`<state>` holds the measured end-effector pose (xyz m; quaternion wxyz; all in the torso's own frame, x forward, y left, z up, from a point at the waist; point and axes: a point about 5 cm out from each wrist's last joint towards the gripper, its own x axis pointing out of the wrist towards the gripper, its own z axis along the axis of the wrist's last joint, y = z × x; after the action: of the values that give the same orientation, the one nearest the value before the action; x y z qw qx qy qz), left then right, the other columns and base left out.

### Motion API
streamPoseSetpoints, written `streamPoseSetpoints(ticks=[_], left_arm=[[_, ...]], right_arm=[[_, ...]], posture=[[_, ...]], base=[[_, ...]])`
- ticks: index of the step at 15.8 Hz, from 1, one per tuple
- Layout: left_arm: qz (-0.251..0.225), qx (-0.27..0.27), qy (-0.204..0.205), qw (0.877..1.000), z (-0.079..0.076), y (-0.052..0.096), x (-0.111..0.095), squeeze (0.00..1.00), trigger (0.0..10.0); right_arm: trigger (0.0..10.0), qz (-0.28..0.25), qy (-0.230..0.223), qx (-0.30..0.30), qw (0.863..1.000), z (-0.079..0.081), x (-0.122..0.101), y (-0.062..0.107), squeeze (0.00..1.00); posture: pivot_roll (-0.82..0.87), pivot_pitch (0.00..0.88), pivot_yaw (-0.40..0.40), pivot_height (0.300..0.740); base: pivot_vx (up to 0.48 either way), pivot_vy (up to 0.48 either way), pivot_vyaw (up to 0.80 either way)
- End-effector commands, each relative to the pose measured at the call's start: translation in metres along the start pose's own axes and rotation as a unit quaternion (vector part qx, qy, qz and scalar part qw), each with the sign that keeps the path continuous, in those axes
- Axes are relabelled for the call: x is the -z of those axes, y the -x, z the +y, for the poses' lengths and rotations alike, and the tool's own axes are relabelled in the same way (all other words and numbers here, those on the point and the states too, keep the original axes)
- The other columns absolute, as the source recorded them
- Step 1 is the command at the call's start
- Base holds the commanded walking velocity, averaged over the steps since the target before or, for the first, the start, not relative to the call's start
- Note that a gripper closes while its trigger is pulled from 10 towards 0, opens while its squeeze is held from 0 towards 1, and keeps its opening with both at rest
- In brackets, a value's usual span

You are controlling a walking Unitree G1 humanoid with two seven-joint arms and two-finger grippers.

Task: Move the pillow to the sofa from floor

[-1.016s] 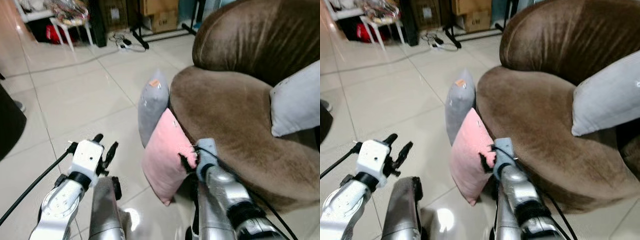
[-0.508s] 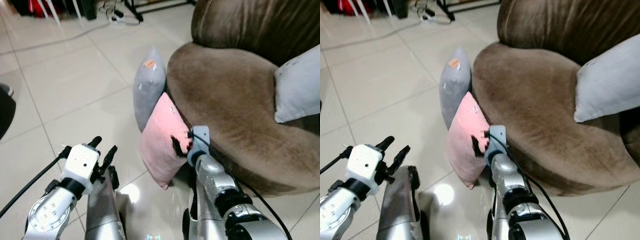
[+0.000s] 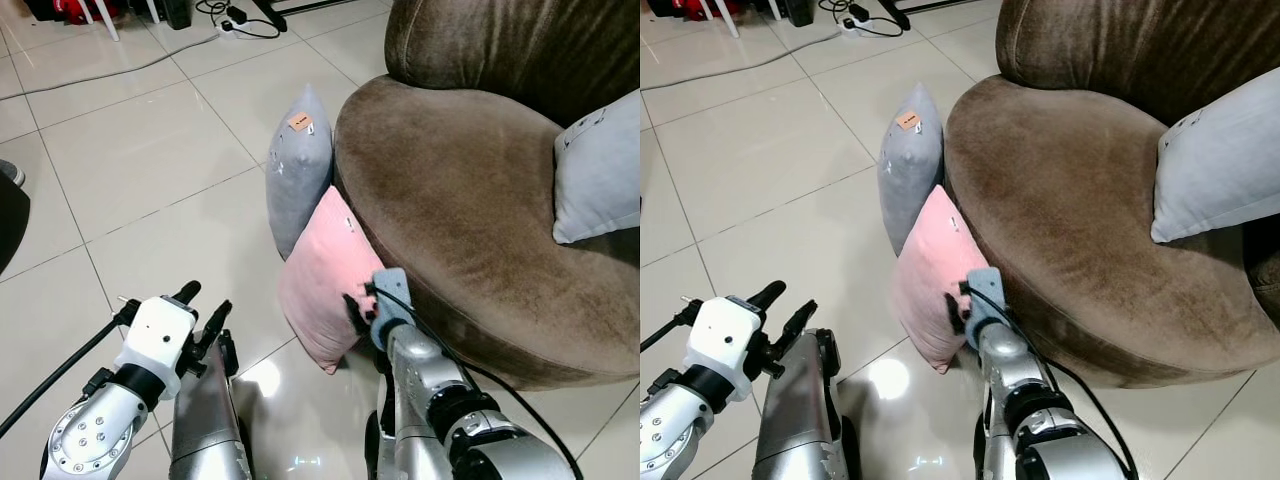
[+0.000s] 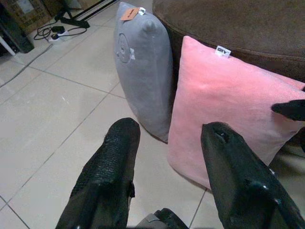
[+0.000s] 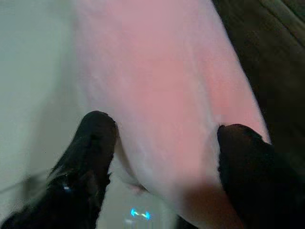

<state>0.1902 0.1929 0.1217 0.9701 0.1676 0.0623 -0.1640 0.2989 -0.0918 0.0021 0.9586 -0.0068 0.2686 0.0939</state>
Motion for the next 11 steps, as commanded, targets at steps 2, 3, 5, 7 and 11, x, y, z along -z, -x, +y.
streamPoseSetpoints(ticks=[2, 3, 5, 7, 11], left_arm=[[0.004, 0.01, -0.008, 1.0, -0.002, 0.0, -0.001, 0.0, 10.0], [0.003, 0.01, -0.01, 1.0, -0.002, -0.001, -0.001, 0.0, 10.0], [0.002, 0.012, -0.013, 1.0, -0.002, -0.002, -0.001, 0.0, 10.0], [0.002, 0.013, -0.015, 1.0, -0.003, -0.003, -0.001, 0.0, 10.0], [0.001, 0.014, -0.018, 1.0, -0.004, -0.004, -0.001, 0.0, 10.0]], right_arm=[[8.5, 0.016, 0.023, 0.01, 1.0, -0.002, 0.004, 0.0, 0.0], [10.0, 0.022, 0.049, 0.012, 0.998, -0.001, 0.004, -0.001, 0.0], [10.0, 0.037, 0.087, 0.013, 0.995, -0.001, 0.007, -0.001, 0.0], [10.0, 0.062, 0.125, 0.007, 0.99, 0.001, 0.013, -0.001, 0.0], [0.0, 0.06, 0.107, -0.007, 0.992, 0.009, 0.012, -0.001, 0.0]], posture=[[0.03, 0.217, -0.051, 0.496], [0.03, 0.212, -0.051, 0.496], [0.03, 0.209, -0.052, 0.496], [0.04, 0.204, -0.053, 0.496], [0.05, 0.195, -0.053, 0.496]], base=[[0.0, 0.0, 0.0], [0.0, 0.0, 0.0], [0.0, 0.0, 0.0], [0.0, 0.0, 0.0], [0.0, 0.0, 0.0]])
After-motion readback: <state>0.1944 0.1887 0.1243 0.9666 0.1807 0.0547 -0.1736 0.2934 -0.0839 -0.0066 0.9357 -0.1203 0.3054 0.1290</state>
